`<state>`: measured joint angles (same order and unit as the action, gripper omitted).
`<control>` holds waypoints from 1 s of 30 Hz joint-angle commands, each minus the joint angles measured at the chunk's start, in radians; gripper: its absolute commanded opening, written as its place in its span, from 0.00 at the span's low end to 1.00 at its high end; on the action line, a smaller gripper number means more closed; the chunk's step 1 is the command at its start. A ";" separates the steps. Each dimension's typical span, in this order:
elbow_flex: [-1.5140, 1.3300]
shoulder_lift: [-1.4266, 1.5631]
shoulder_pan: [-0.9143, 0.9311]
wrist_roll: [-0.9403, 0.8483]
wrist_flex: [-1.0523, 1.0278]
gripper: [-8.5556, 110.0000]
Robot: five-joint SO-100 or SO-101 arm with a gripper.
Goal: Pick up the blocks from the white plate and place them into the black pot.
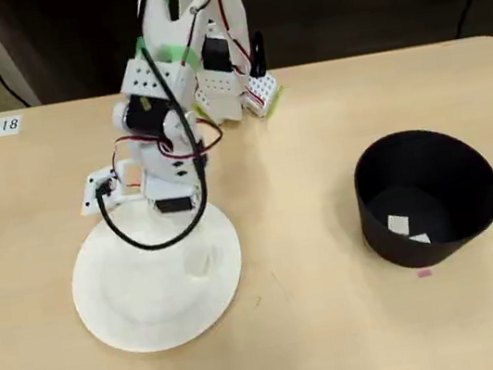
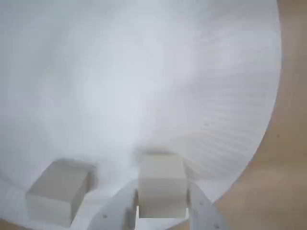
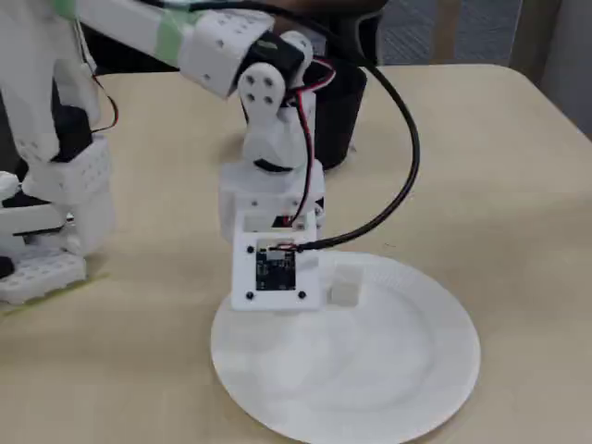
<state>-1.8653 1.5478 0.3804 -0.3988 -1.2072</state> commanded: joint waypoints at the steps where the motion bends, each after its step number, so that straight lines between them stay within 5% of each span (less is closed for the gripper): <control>1: 0.021 0.094 -0.021 0.005 0.046 0.05; 11: -0.014 0.459 -0.402 0.146 0.440 0.05; 20: 0.003 0.443 -0.788 0.137 0.446 0.05; 30: -0.012 0.463 -1.022 0.083 0.399 0.05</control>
<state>-1.9052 1.9620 -0.5921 -0.3022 -0.8023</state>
